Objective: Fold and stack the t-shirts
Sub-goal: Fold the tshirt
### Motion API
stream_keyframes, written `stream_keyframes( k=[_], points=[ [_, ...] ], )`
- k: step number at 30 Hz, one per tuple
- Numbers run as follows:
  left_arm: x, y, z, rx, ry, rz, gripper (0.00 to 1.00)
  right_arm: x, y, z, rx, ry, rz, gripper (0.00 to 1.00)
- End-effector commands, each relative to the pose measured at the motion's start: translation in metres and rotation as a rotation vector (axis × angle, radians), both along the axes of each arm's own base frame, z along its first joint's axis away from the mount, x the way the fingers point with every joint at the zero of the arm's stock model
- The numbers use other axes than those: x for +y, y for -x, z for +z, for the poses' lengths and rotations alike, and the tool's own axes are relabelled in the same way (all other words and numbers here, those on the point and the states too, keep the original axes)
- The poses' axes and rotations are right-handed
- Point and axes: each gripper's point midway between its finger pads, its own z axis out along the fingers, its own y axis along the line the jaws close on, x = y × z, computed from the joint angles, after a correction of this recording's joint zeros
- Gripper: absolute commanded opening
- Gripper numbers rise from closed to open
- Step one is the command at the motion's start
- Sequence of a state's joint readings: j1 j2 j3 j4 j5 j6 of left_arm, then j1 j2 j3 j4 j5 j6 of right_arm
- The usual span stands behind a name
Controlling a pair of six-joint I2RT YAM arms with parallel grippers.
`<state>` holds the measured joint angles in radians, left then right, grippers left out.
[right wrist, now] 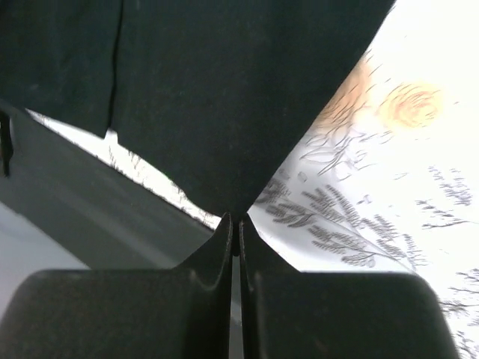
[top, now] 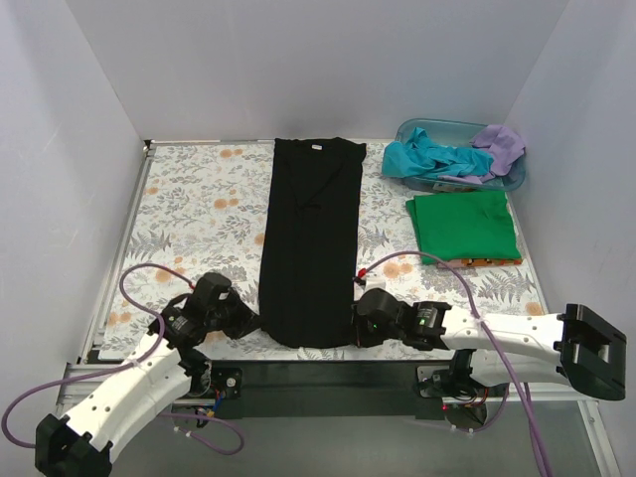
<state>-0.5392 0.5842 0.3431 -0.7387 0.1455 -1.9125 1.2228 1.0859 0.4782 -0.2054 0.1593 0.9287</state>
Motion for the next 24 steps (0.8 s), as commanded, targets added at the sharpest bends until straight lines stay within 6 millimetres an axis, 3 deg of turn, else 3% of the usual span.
stream_keyframes(
  k=[1, 3, 4, 5, 7, 8, 9, 10, 12, 13, 15, 19, 24],
  points=[
    [-0.012, -0.029, 0.041, -0.121, 0.030, 0.000, 0.00, 0.006, -0.032, 0.034, -0.124, -0.019, -0.080, 0.01],
    [-0.018, -0.046, 0.055, -0.177, 0.030, 0.000, 0.00, 0.003, -0.050, 0.040, -0.161, -0.010, -0.103, 0.01],
    [-0.017, -0.055, 0.051, -0.165, -0.010, 0.014, 0.00, 0.003, -0.058, 0.040, -0.170, 0.003, -0.113, 0.01],
    [-0.023, -0.069, 0.068, -0.214, 0.001, 0.016, 0.00, 0.006, -0.071, 0.052, -0.188, -0.011, -0.134, 0.01],
    [-0.028, -0.086, 0.066, -0.218, -0.039, 0.004, 0.00, 0.008, -0.086, 0.053, -0.225, 0.025, -0.127, 0.01],
    [-0.033, -0.101, 0.081, -0.259, -0.036, 0.012, 0.00, 0.010, -0.101, 0.063, -0.240, 0.014, -0.152, 0.01],
    [-0.037, -0.108, 0.085, -0.259, -0.039, 0.014, 0.00, 0.012, -0.110, 0.066, -0.259, 0.016, -0.137, 0.01],
    [-0.035, -0.119, 0.076, -0.246, -0.089, 0.018, 0.00, 0.014, -0.118, 0.063, -0.258, 0.027, -0.138, 0.01],
    [-0.039, -0.147, 0.096, -0.316, -0.106, 0.056, 0.00, 0.020, -0.141, 0.070, -0.262, -0.006, -0.146, 0.01],
    [-0.041, -0.157, 0.091, -0.311, -0.130, 0.051, 0.00, 0.020, -0.150, 0.072, -0.278, -0.003, -0.140, 0.01],
    [-0.040, -0.183, 0.112, -0.372, -0.149, 0.085, 0.00, 0.019, -0.172, 0.081, -0.294, -0.016, -0.155, 0.01],
    [-0.037, -0.221, 0.117, -0.406, -0.183, 0.114, 0.00, 0.026, -0.211, 0.099, -0.341, -0.033, -0.150, 0.01],
    [-0.026, -0.264, 0.117, -0.447, -0.199, 0.133, 0.00, 0.024, -0.249, 0.098, -0.333, -0.030, -0.139, 0.01]
  ],
)
